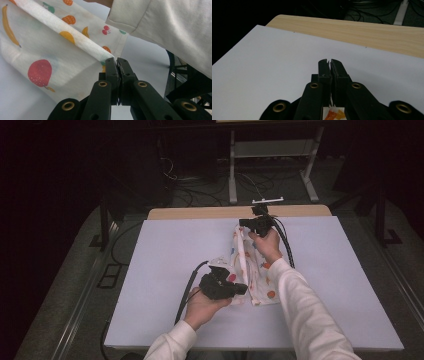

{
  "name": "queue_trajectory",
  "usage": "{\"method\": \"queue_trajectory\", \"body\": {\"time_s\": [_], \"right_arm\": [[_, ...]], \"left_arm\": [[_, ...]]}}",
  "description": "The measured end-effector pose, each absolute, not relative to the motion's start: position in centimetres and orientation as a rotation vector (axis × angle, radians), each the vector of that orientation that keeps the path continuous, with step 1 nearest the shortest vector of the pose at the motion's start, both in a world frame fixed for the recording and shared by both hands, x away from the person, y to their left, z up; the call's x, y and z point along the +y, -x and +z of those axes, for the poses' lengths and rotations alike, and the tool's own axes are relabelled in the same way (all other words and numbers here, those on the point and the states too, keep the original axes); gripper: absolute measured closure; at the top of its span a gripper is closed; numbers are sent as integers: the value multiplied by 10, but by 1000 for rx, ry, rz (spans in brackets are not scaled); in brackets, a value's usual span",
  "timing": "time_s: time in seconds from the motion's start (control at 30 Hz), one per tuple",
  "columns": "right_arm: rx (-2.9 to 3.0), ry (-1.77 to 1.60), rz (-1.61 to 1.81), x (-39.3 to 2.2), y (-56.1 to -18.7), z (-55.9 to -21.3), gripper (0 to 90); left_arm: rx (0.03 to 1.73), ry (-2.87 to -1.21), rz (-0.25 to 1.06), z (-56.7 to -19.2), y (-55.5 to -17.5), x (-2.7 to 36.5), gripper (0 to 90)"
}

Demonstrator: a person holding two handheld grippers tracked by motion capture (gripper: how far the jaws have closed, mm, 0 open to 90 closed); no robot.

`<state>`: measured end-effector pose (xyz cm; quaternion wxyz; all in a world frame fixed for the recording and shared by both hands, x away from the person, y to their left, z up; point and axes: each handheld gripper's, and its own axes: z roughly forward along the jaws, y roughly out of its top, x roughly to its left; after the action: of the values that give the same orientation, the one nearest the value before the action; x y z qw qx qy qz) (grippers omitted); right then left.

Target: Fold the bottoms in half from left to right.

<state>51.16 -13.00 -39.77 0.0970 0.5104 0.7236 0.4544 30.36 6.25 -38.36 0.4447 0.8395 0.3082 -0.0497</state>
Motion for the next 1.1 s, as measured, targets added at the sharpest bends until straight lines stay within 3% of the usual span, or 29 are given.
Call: {"method": "queue_trajectory", "body": {"time_s": [1.1], "right_arm": [[2200,-1534,1348,-184,-518,-409,857]], "left_arm": [[766,-2091,-171,-398,-316,-10,871]]}}
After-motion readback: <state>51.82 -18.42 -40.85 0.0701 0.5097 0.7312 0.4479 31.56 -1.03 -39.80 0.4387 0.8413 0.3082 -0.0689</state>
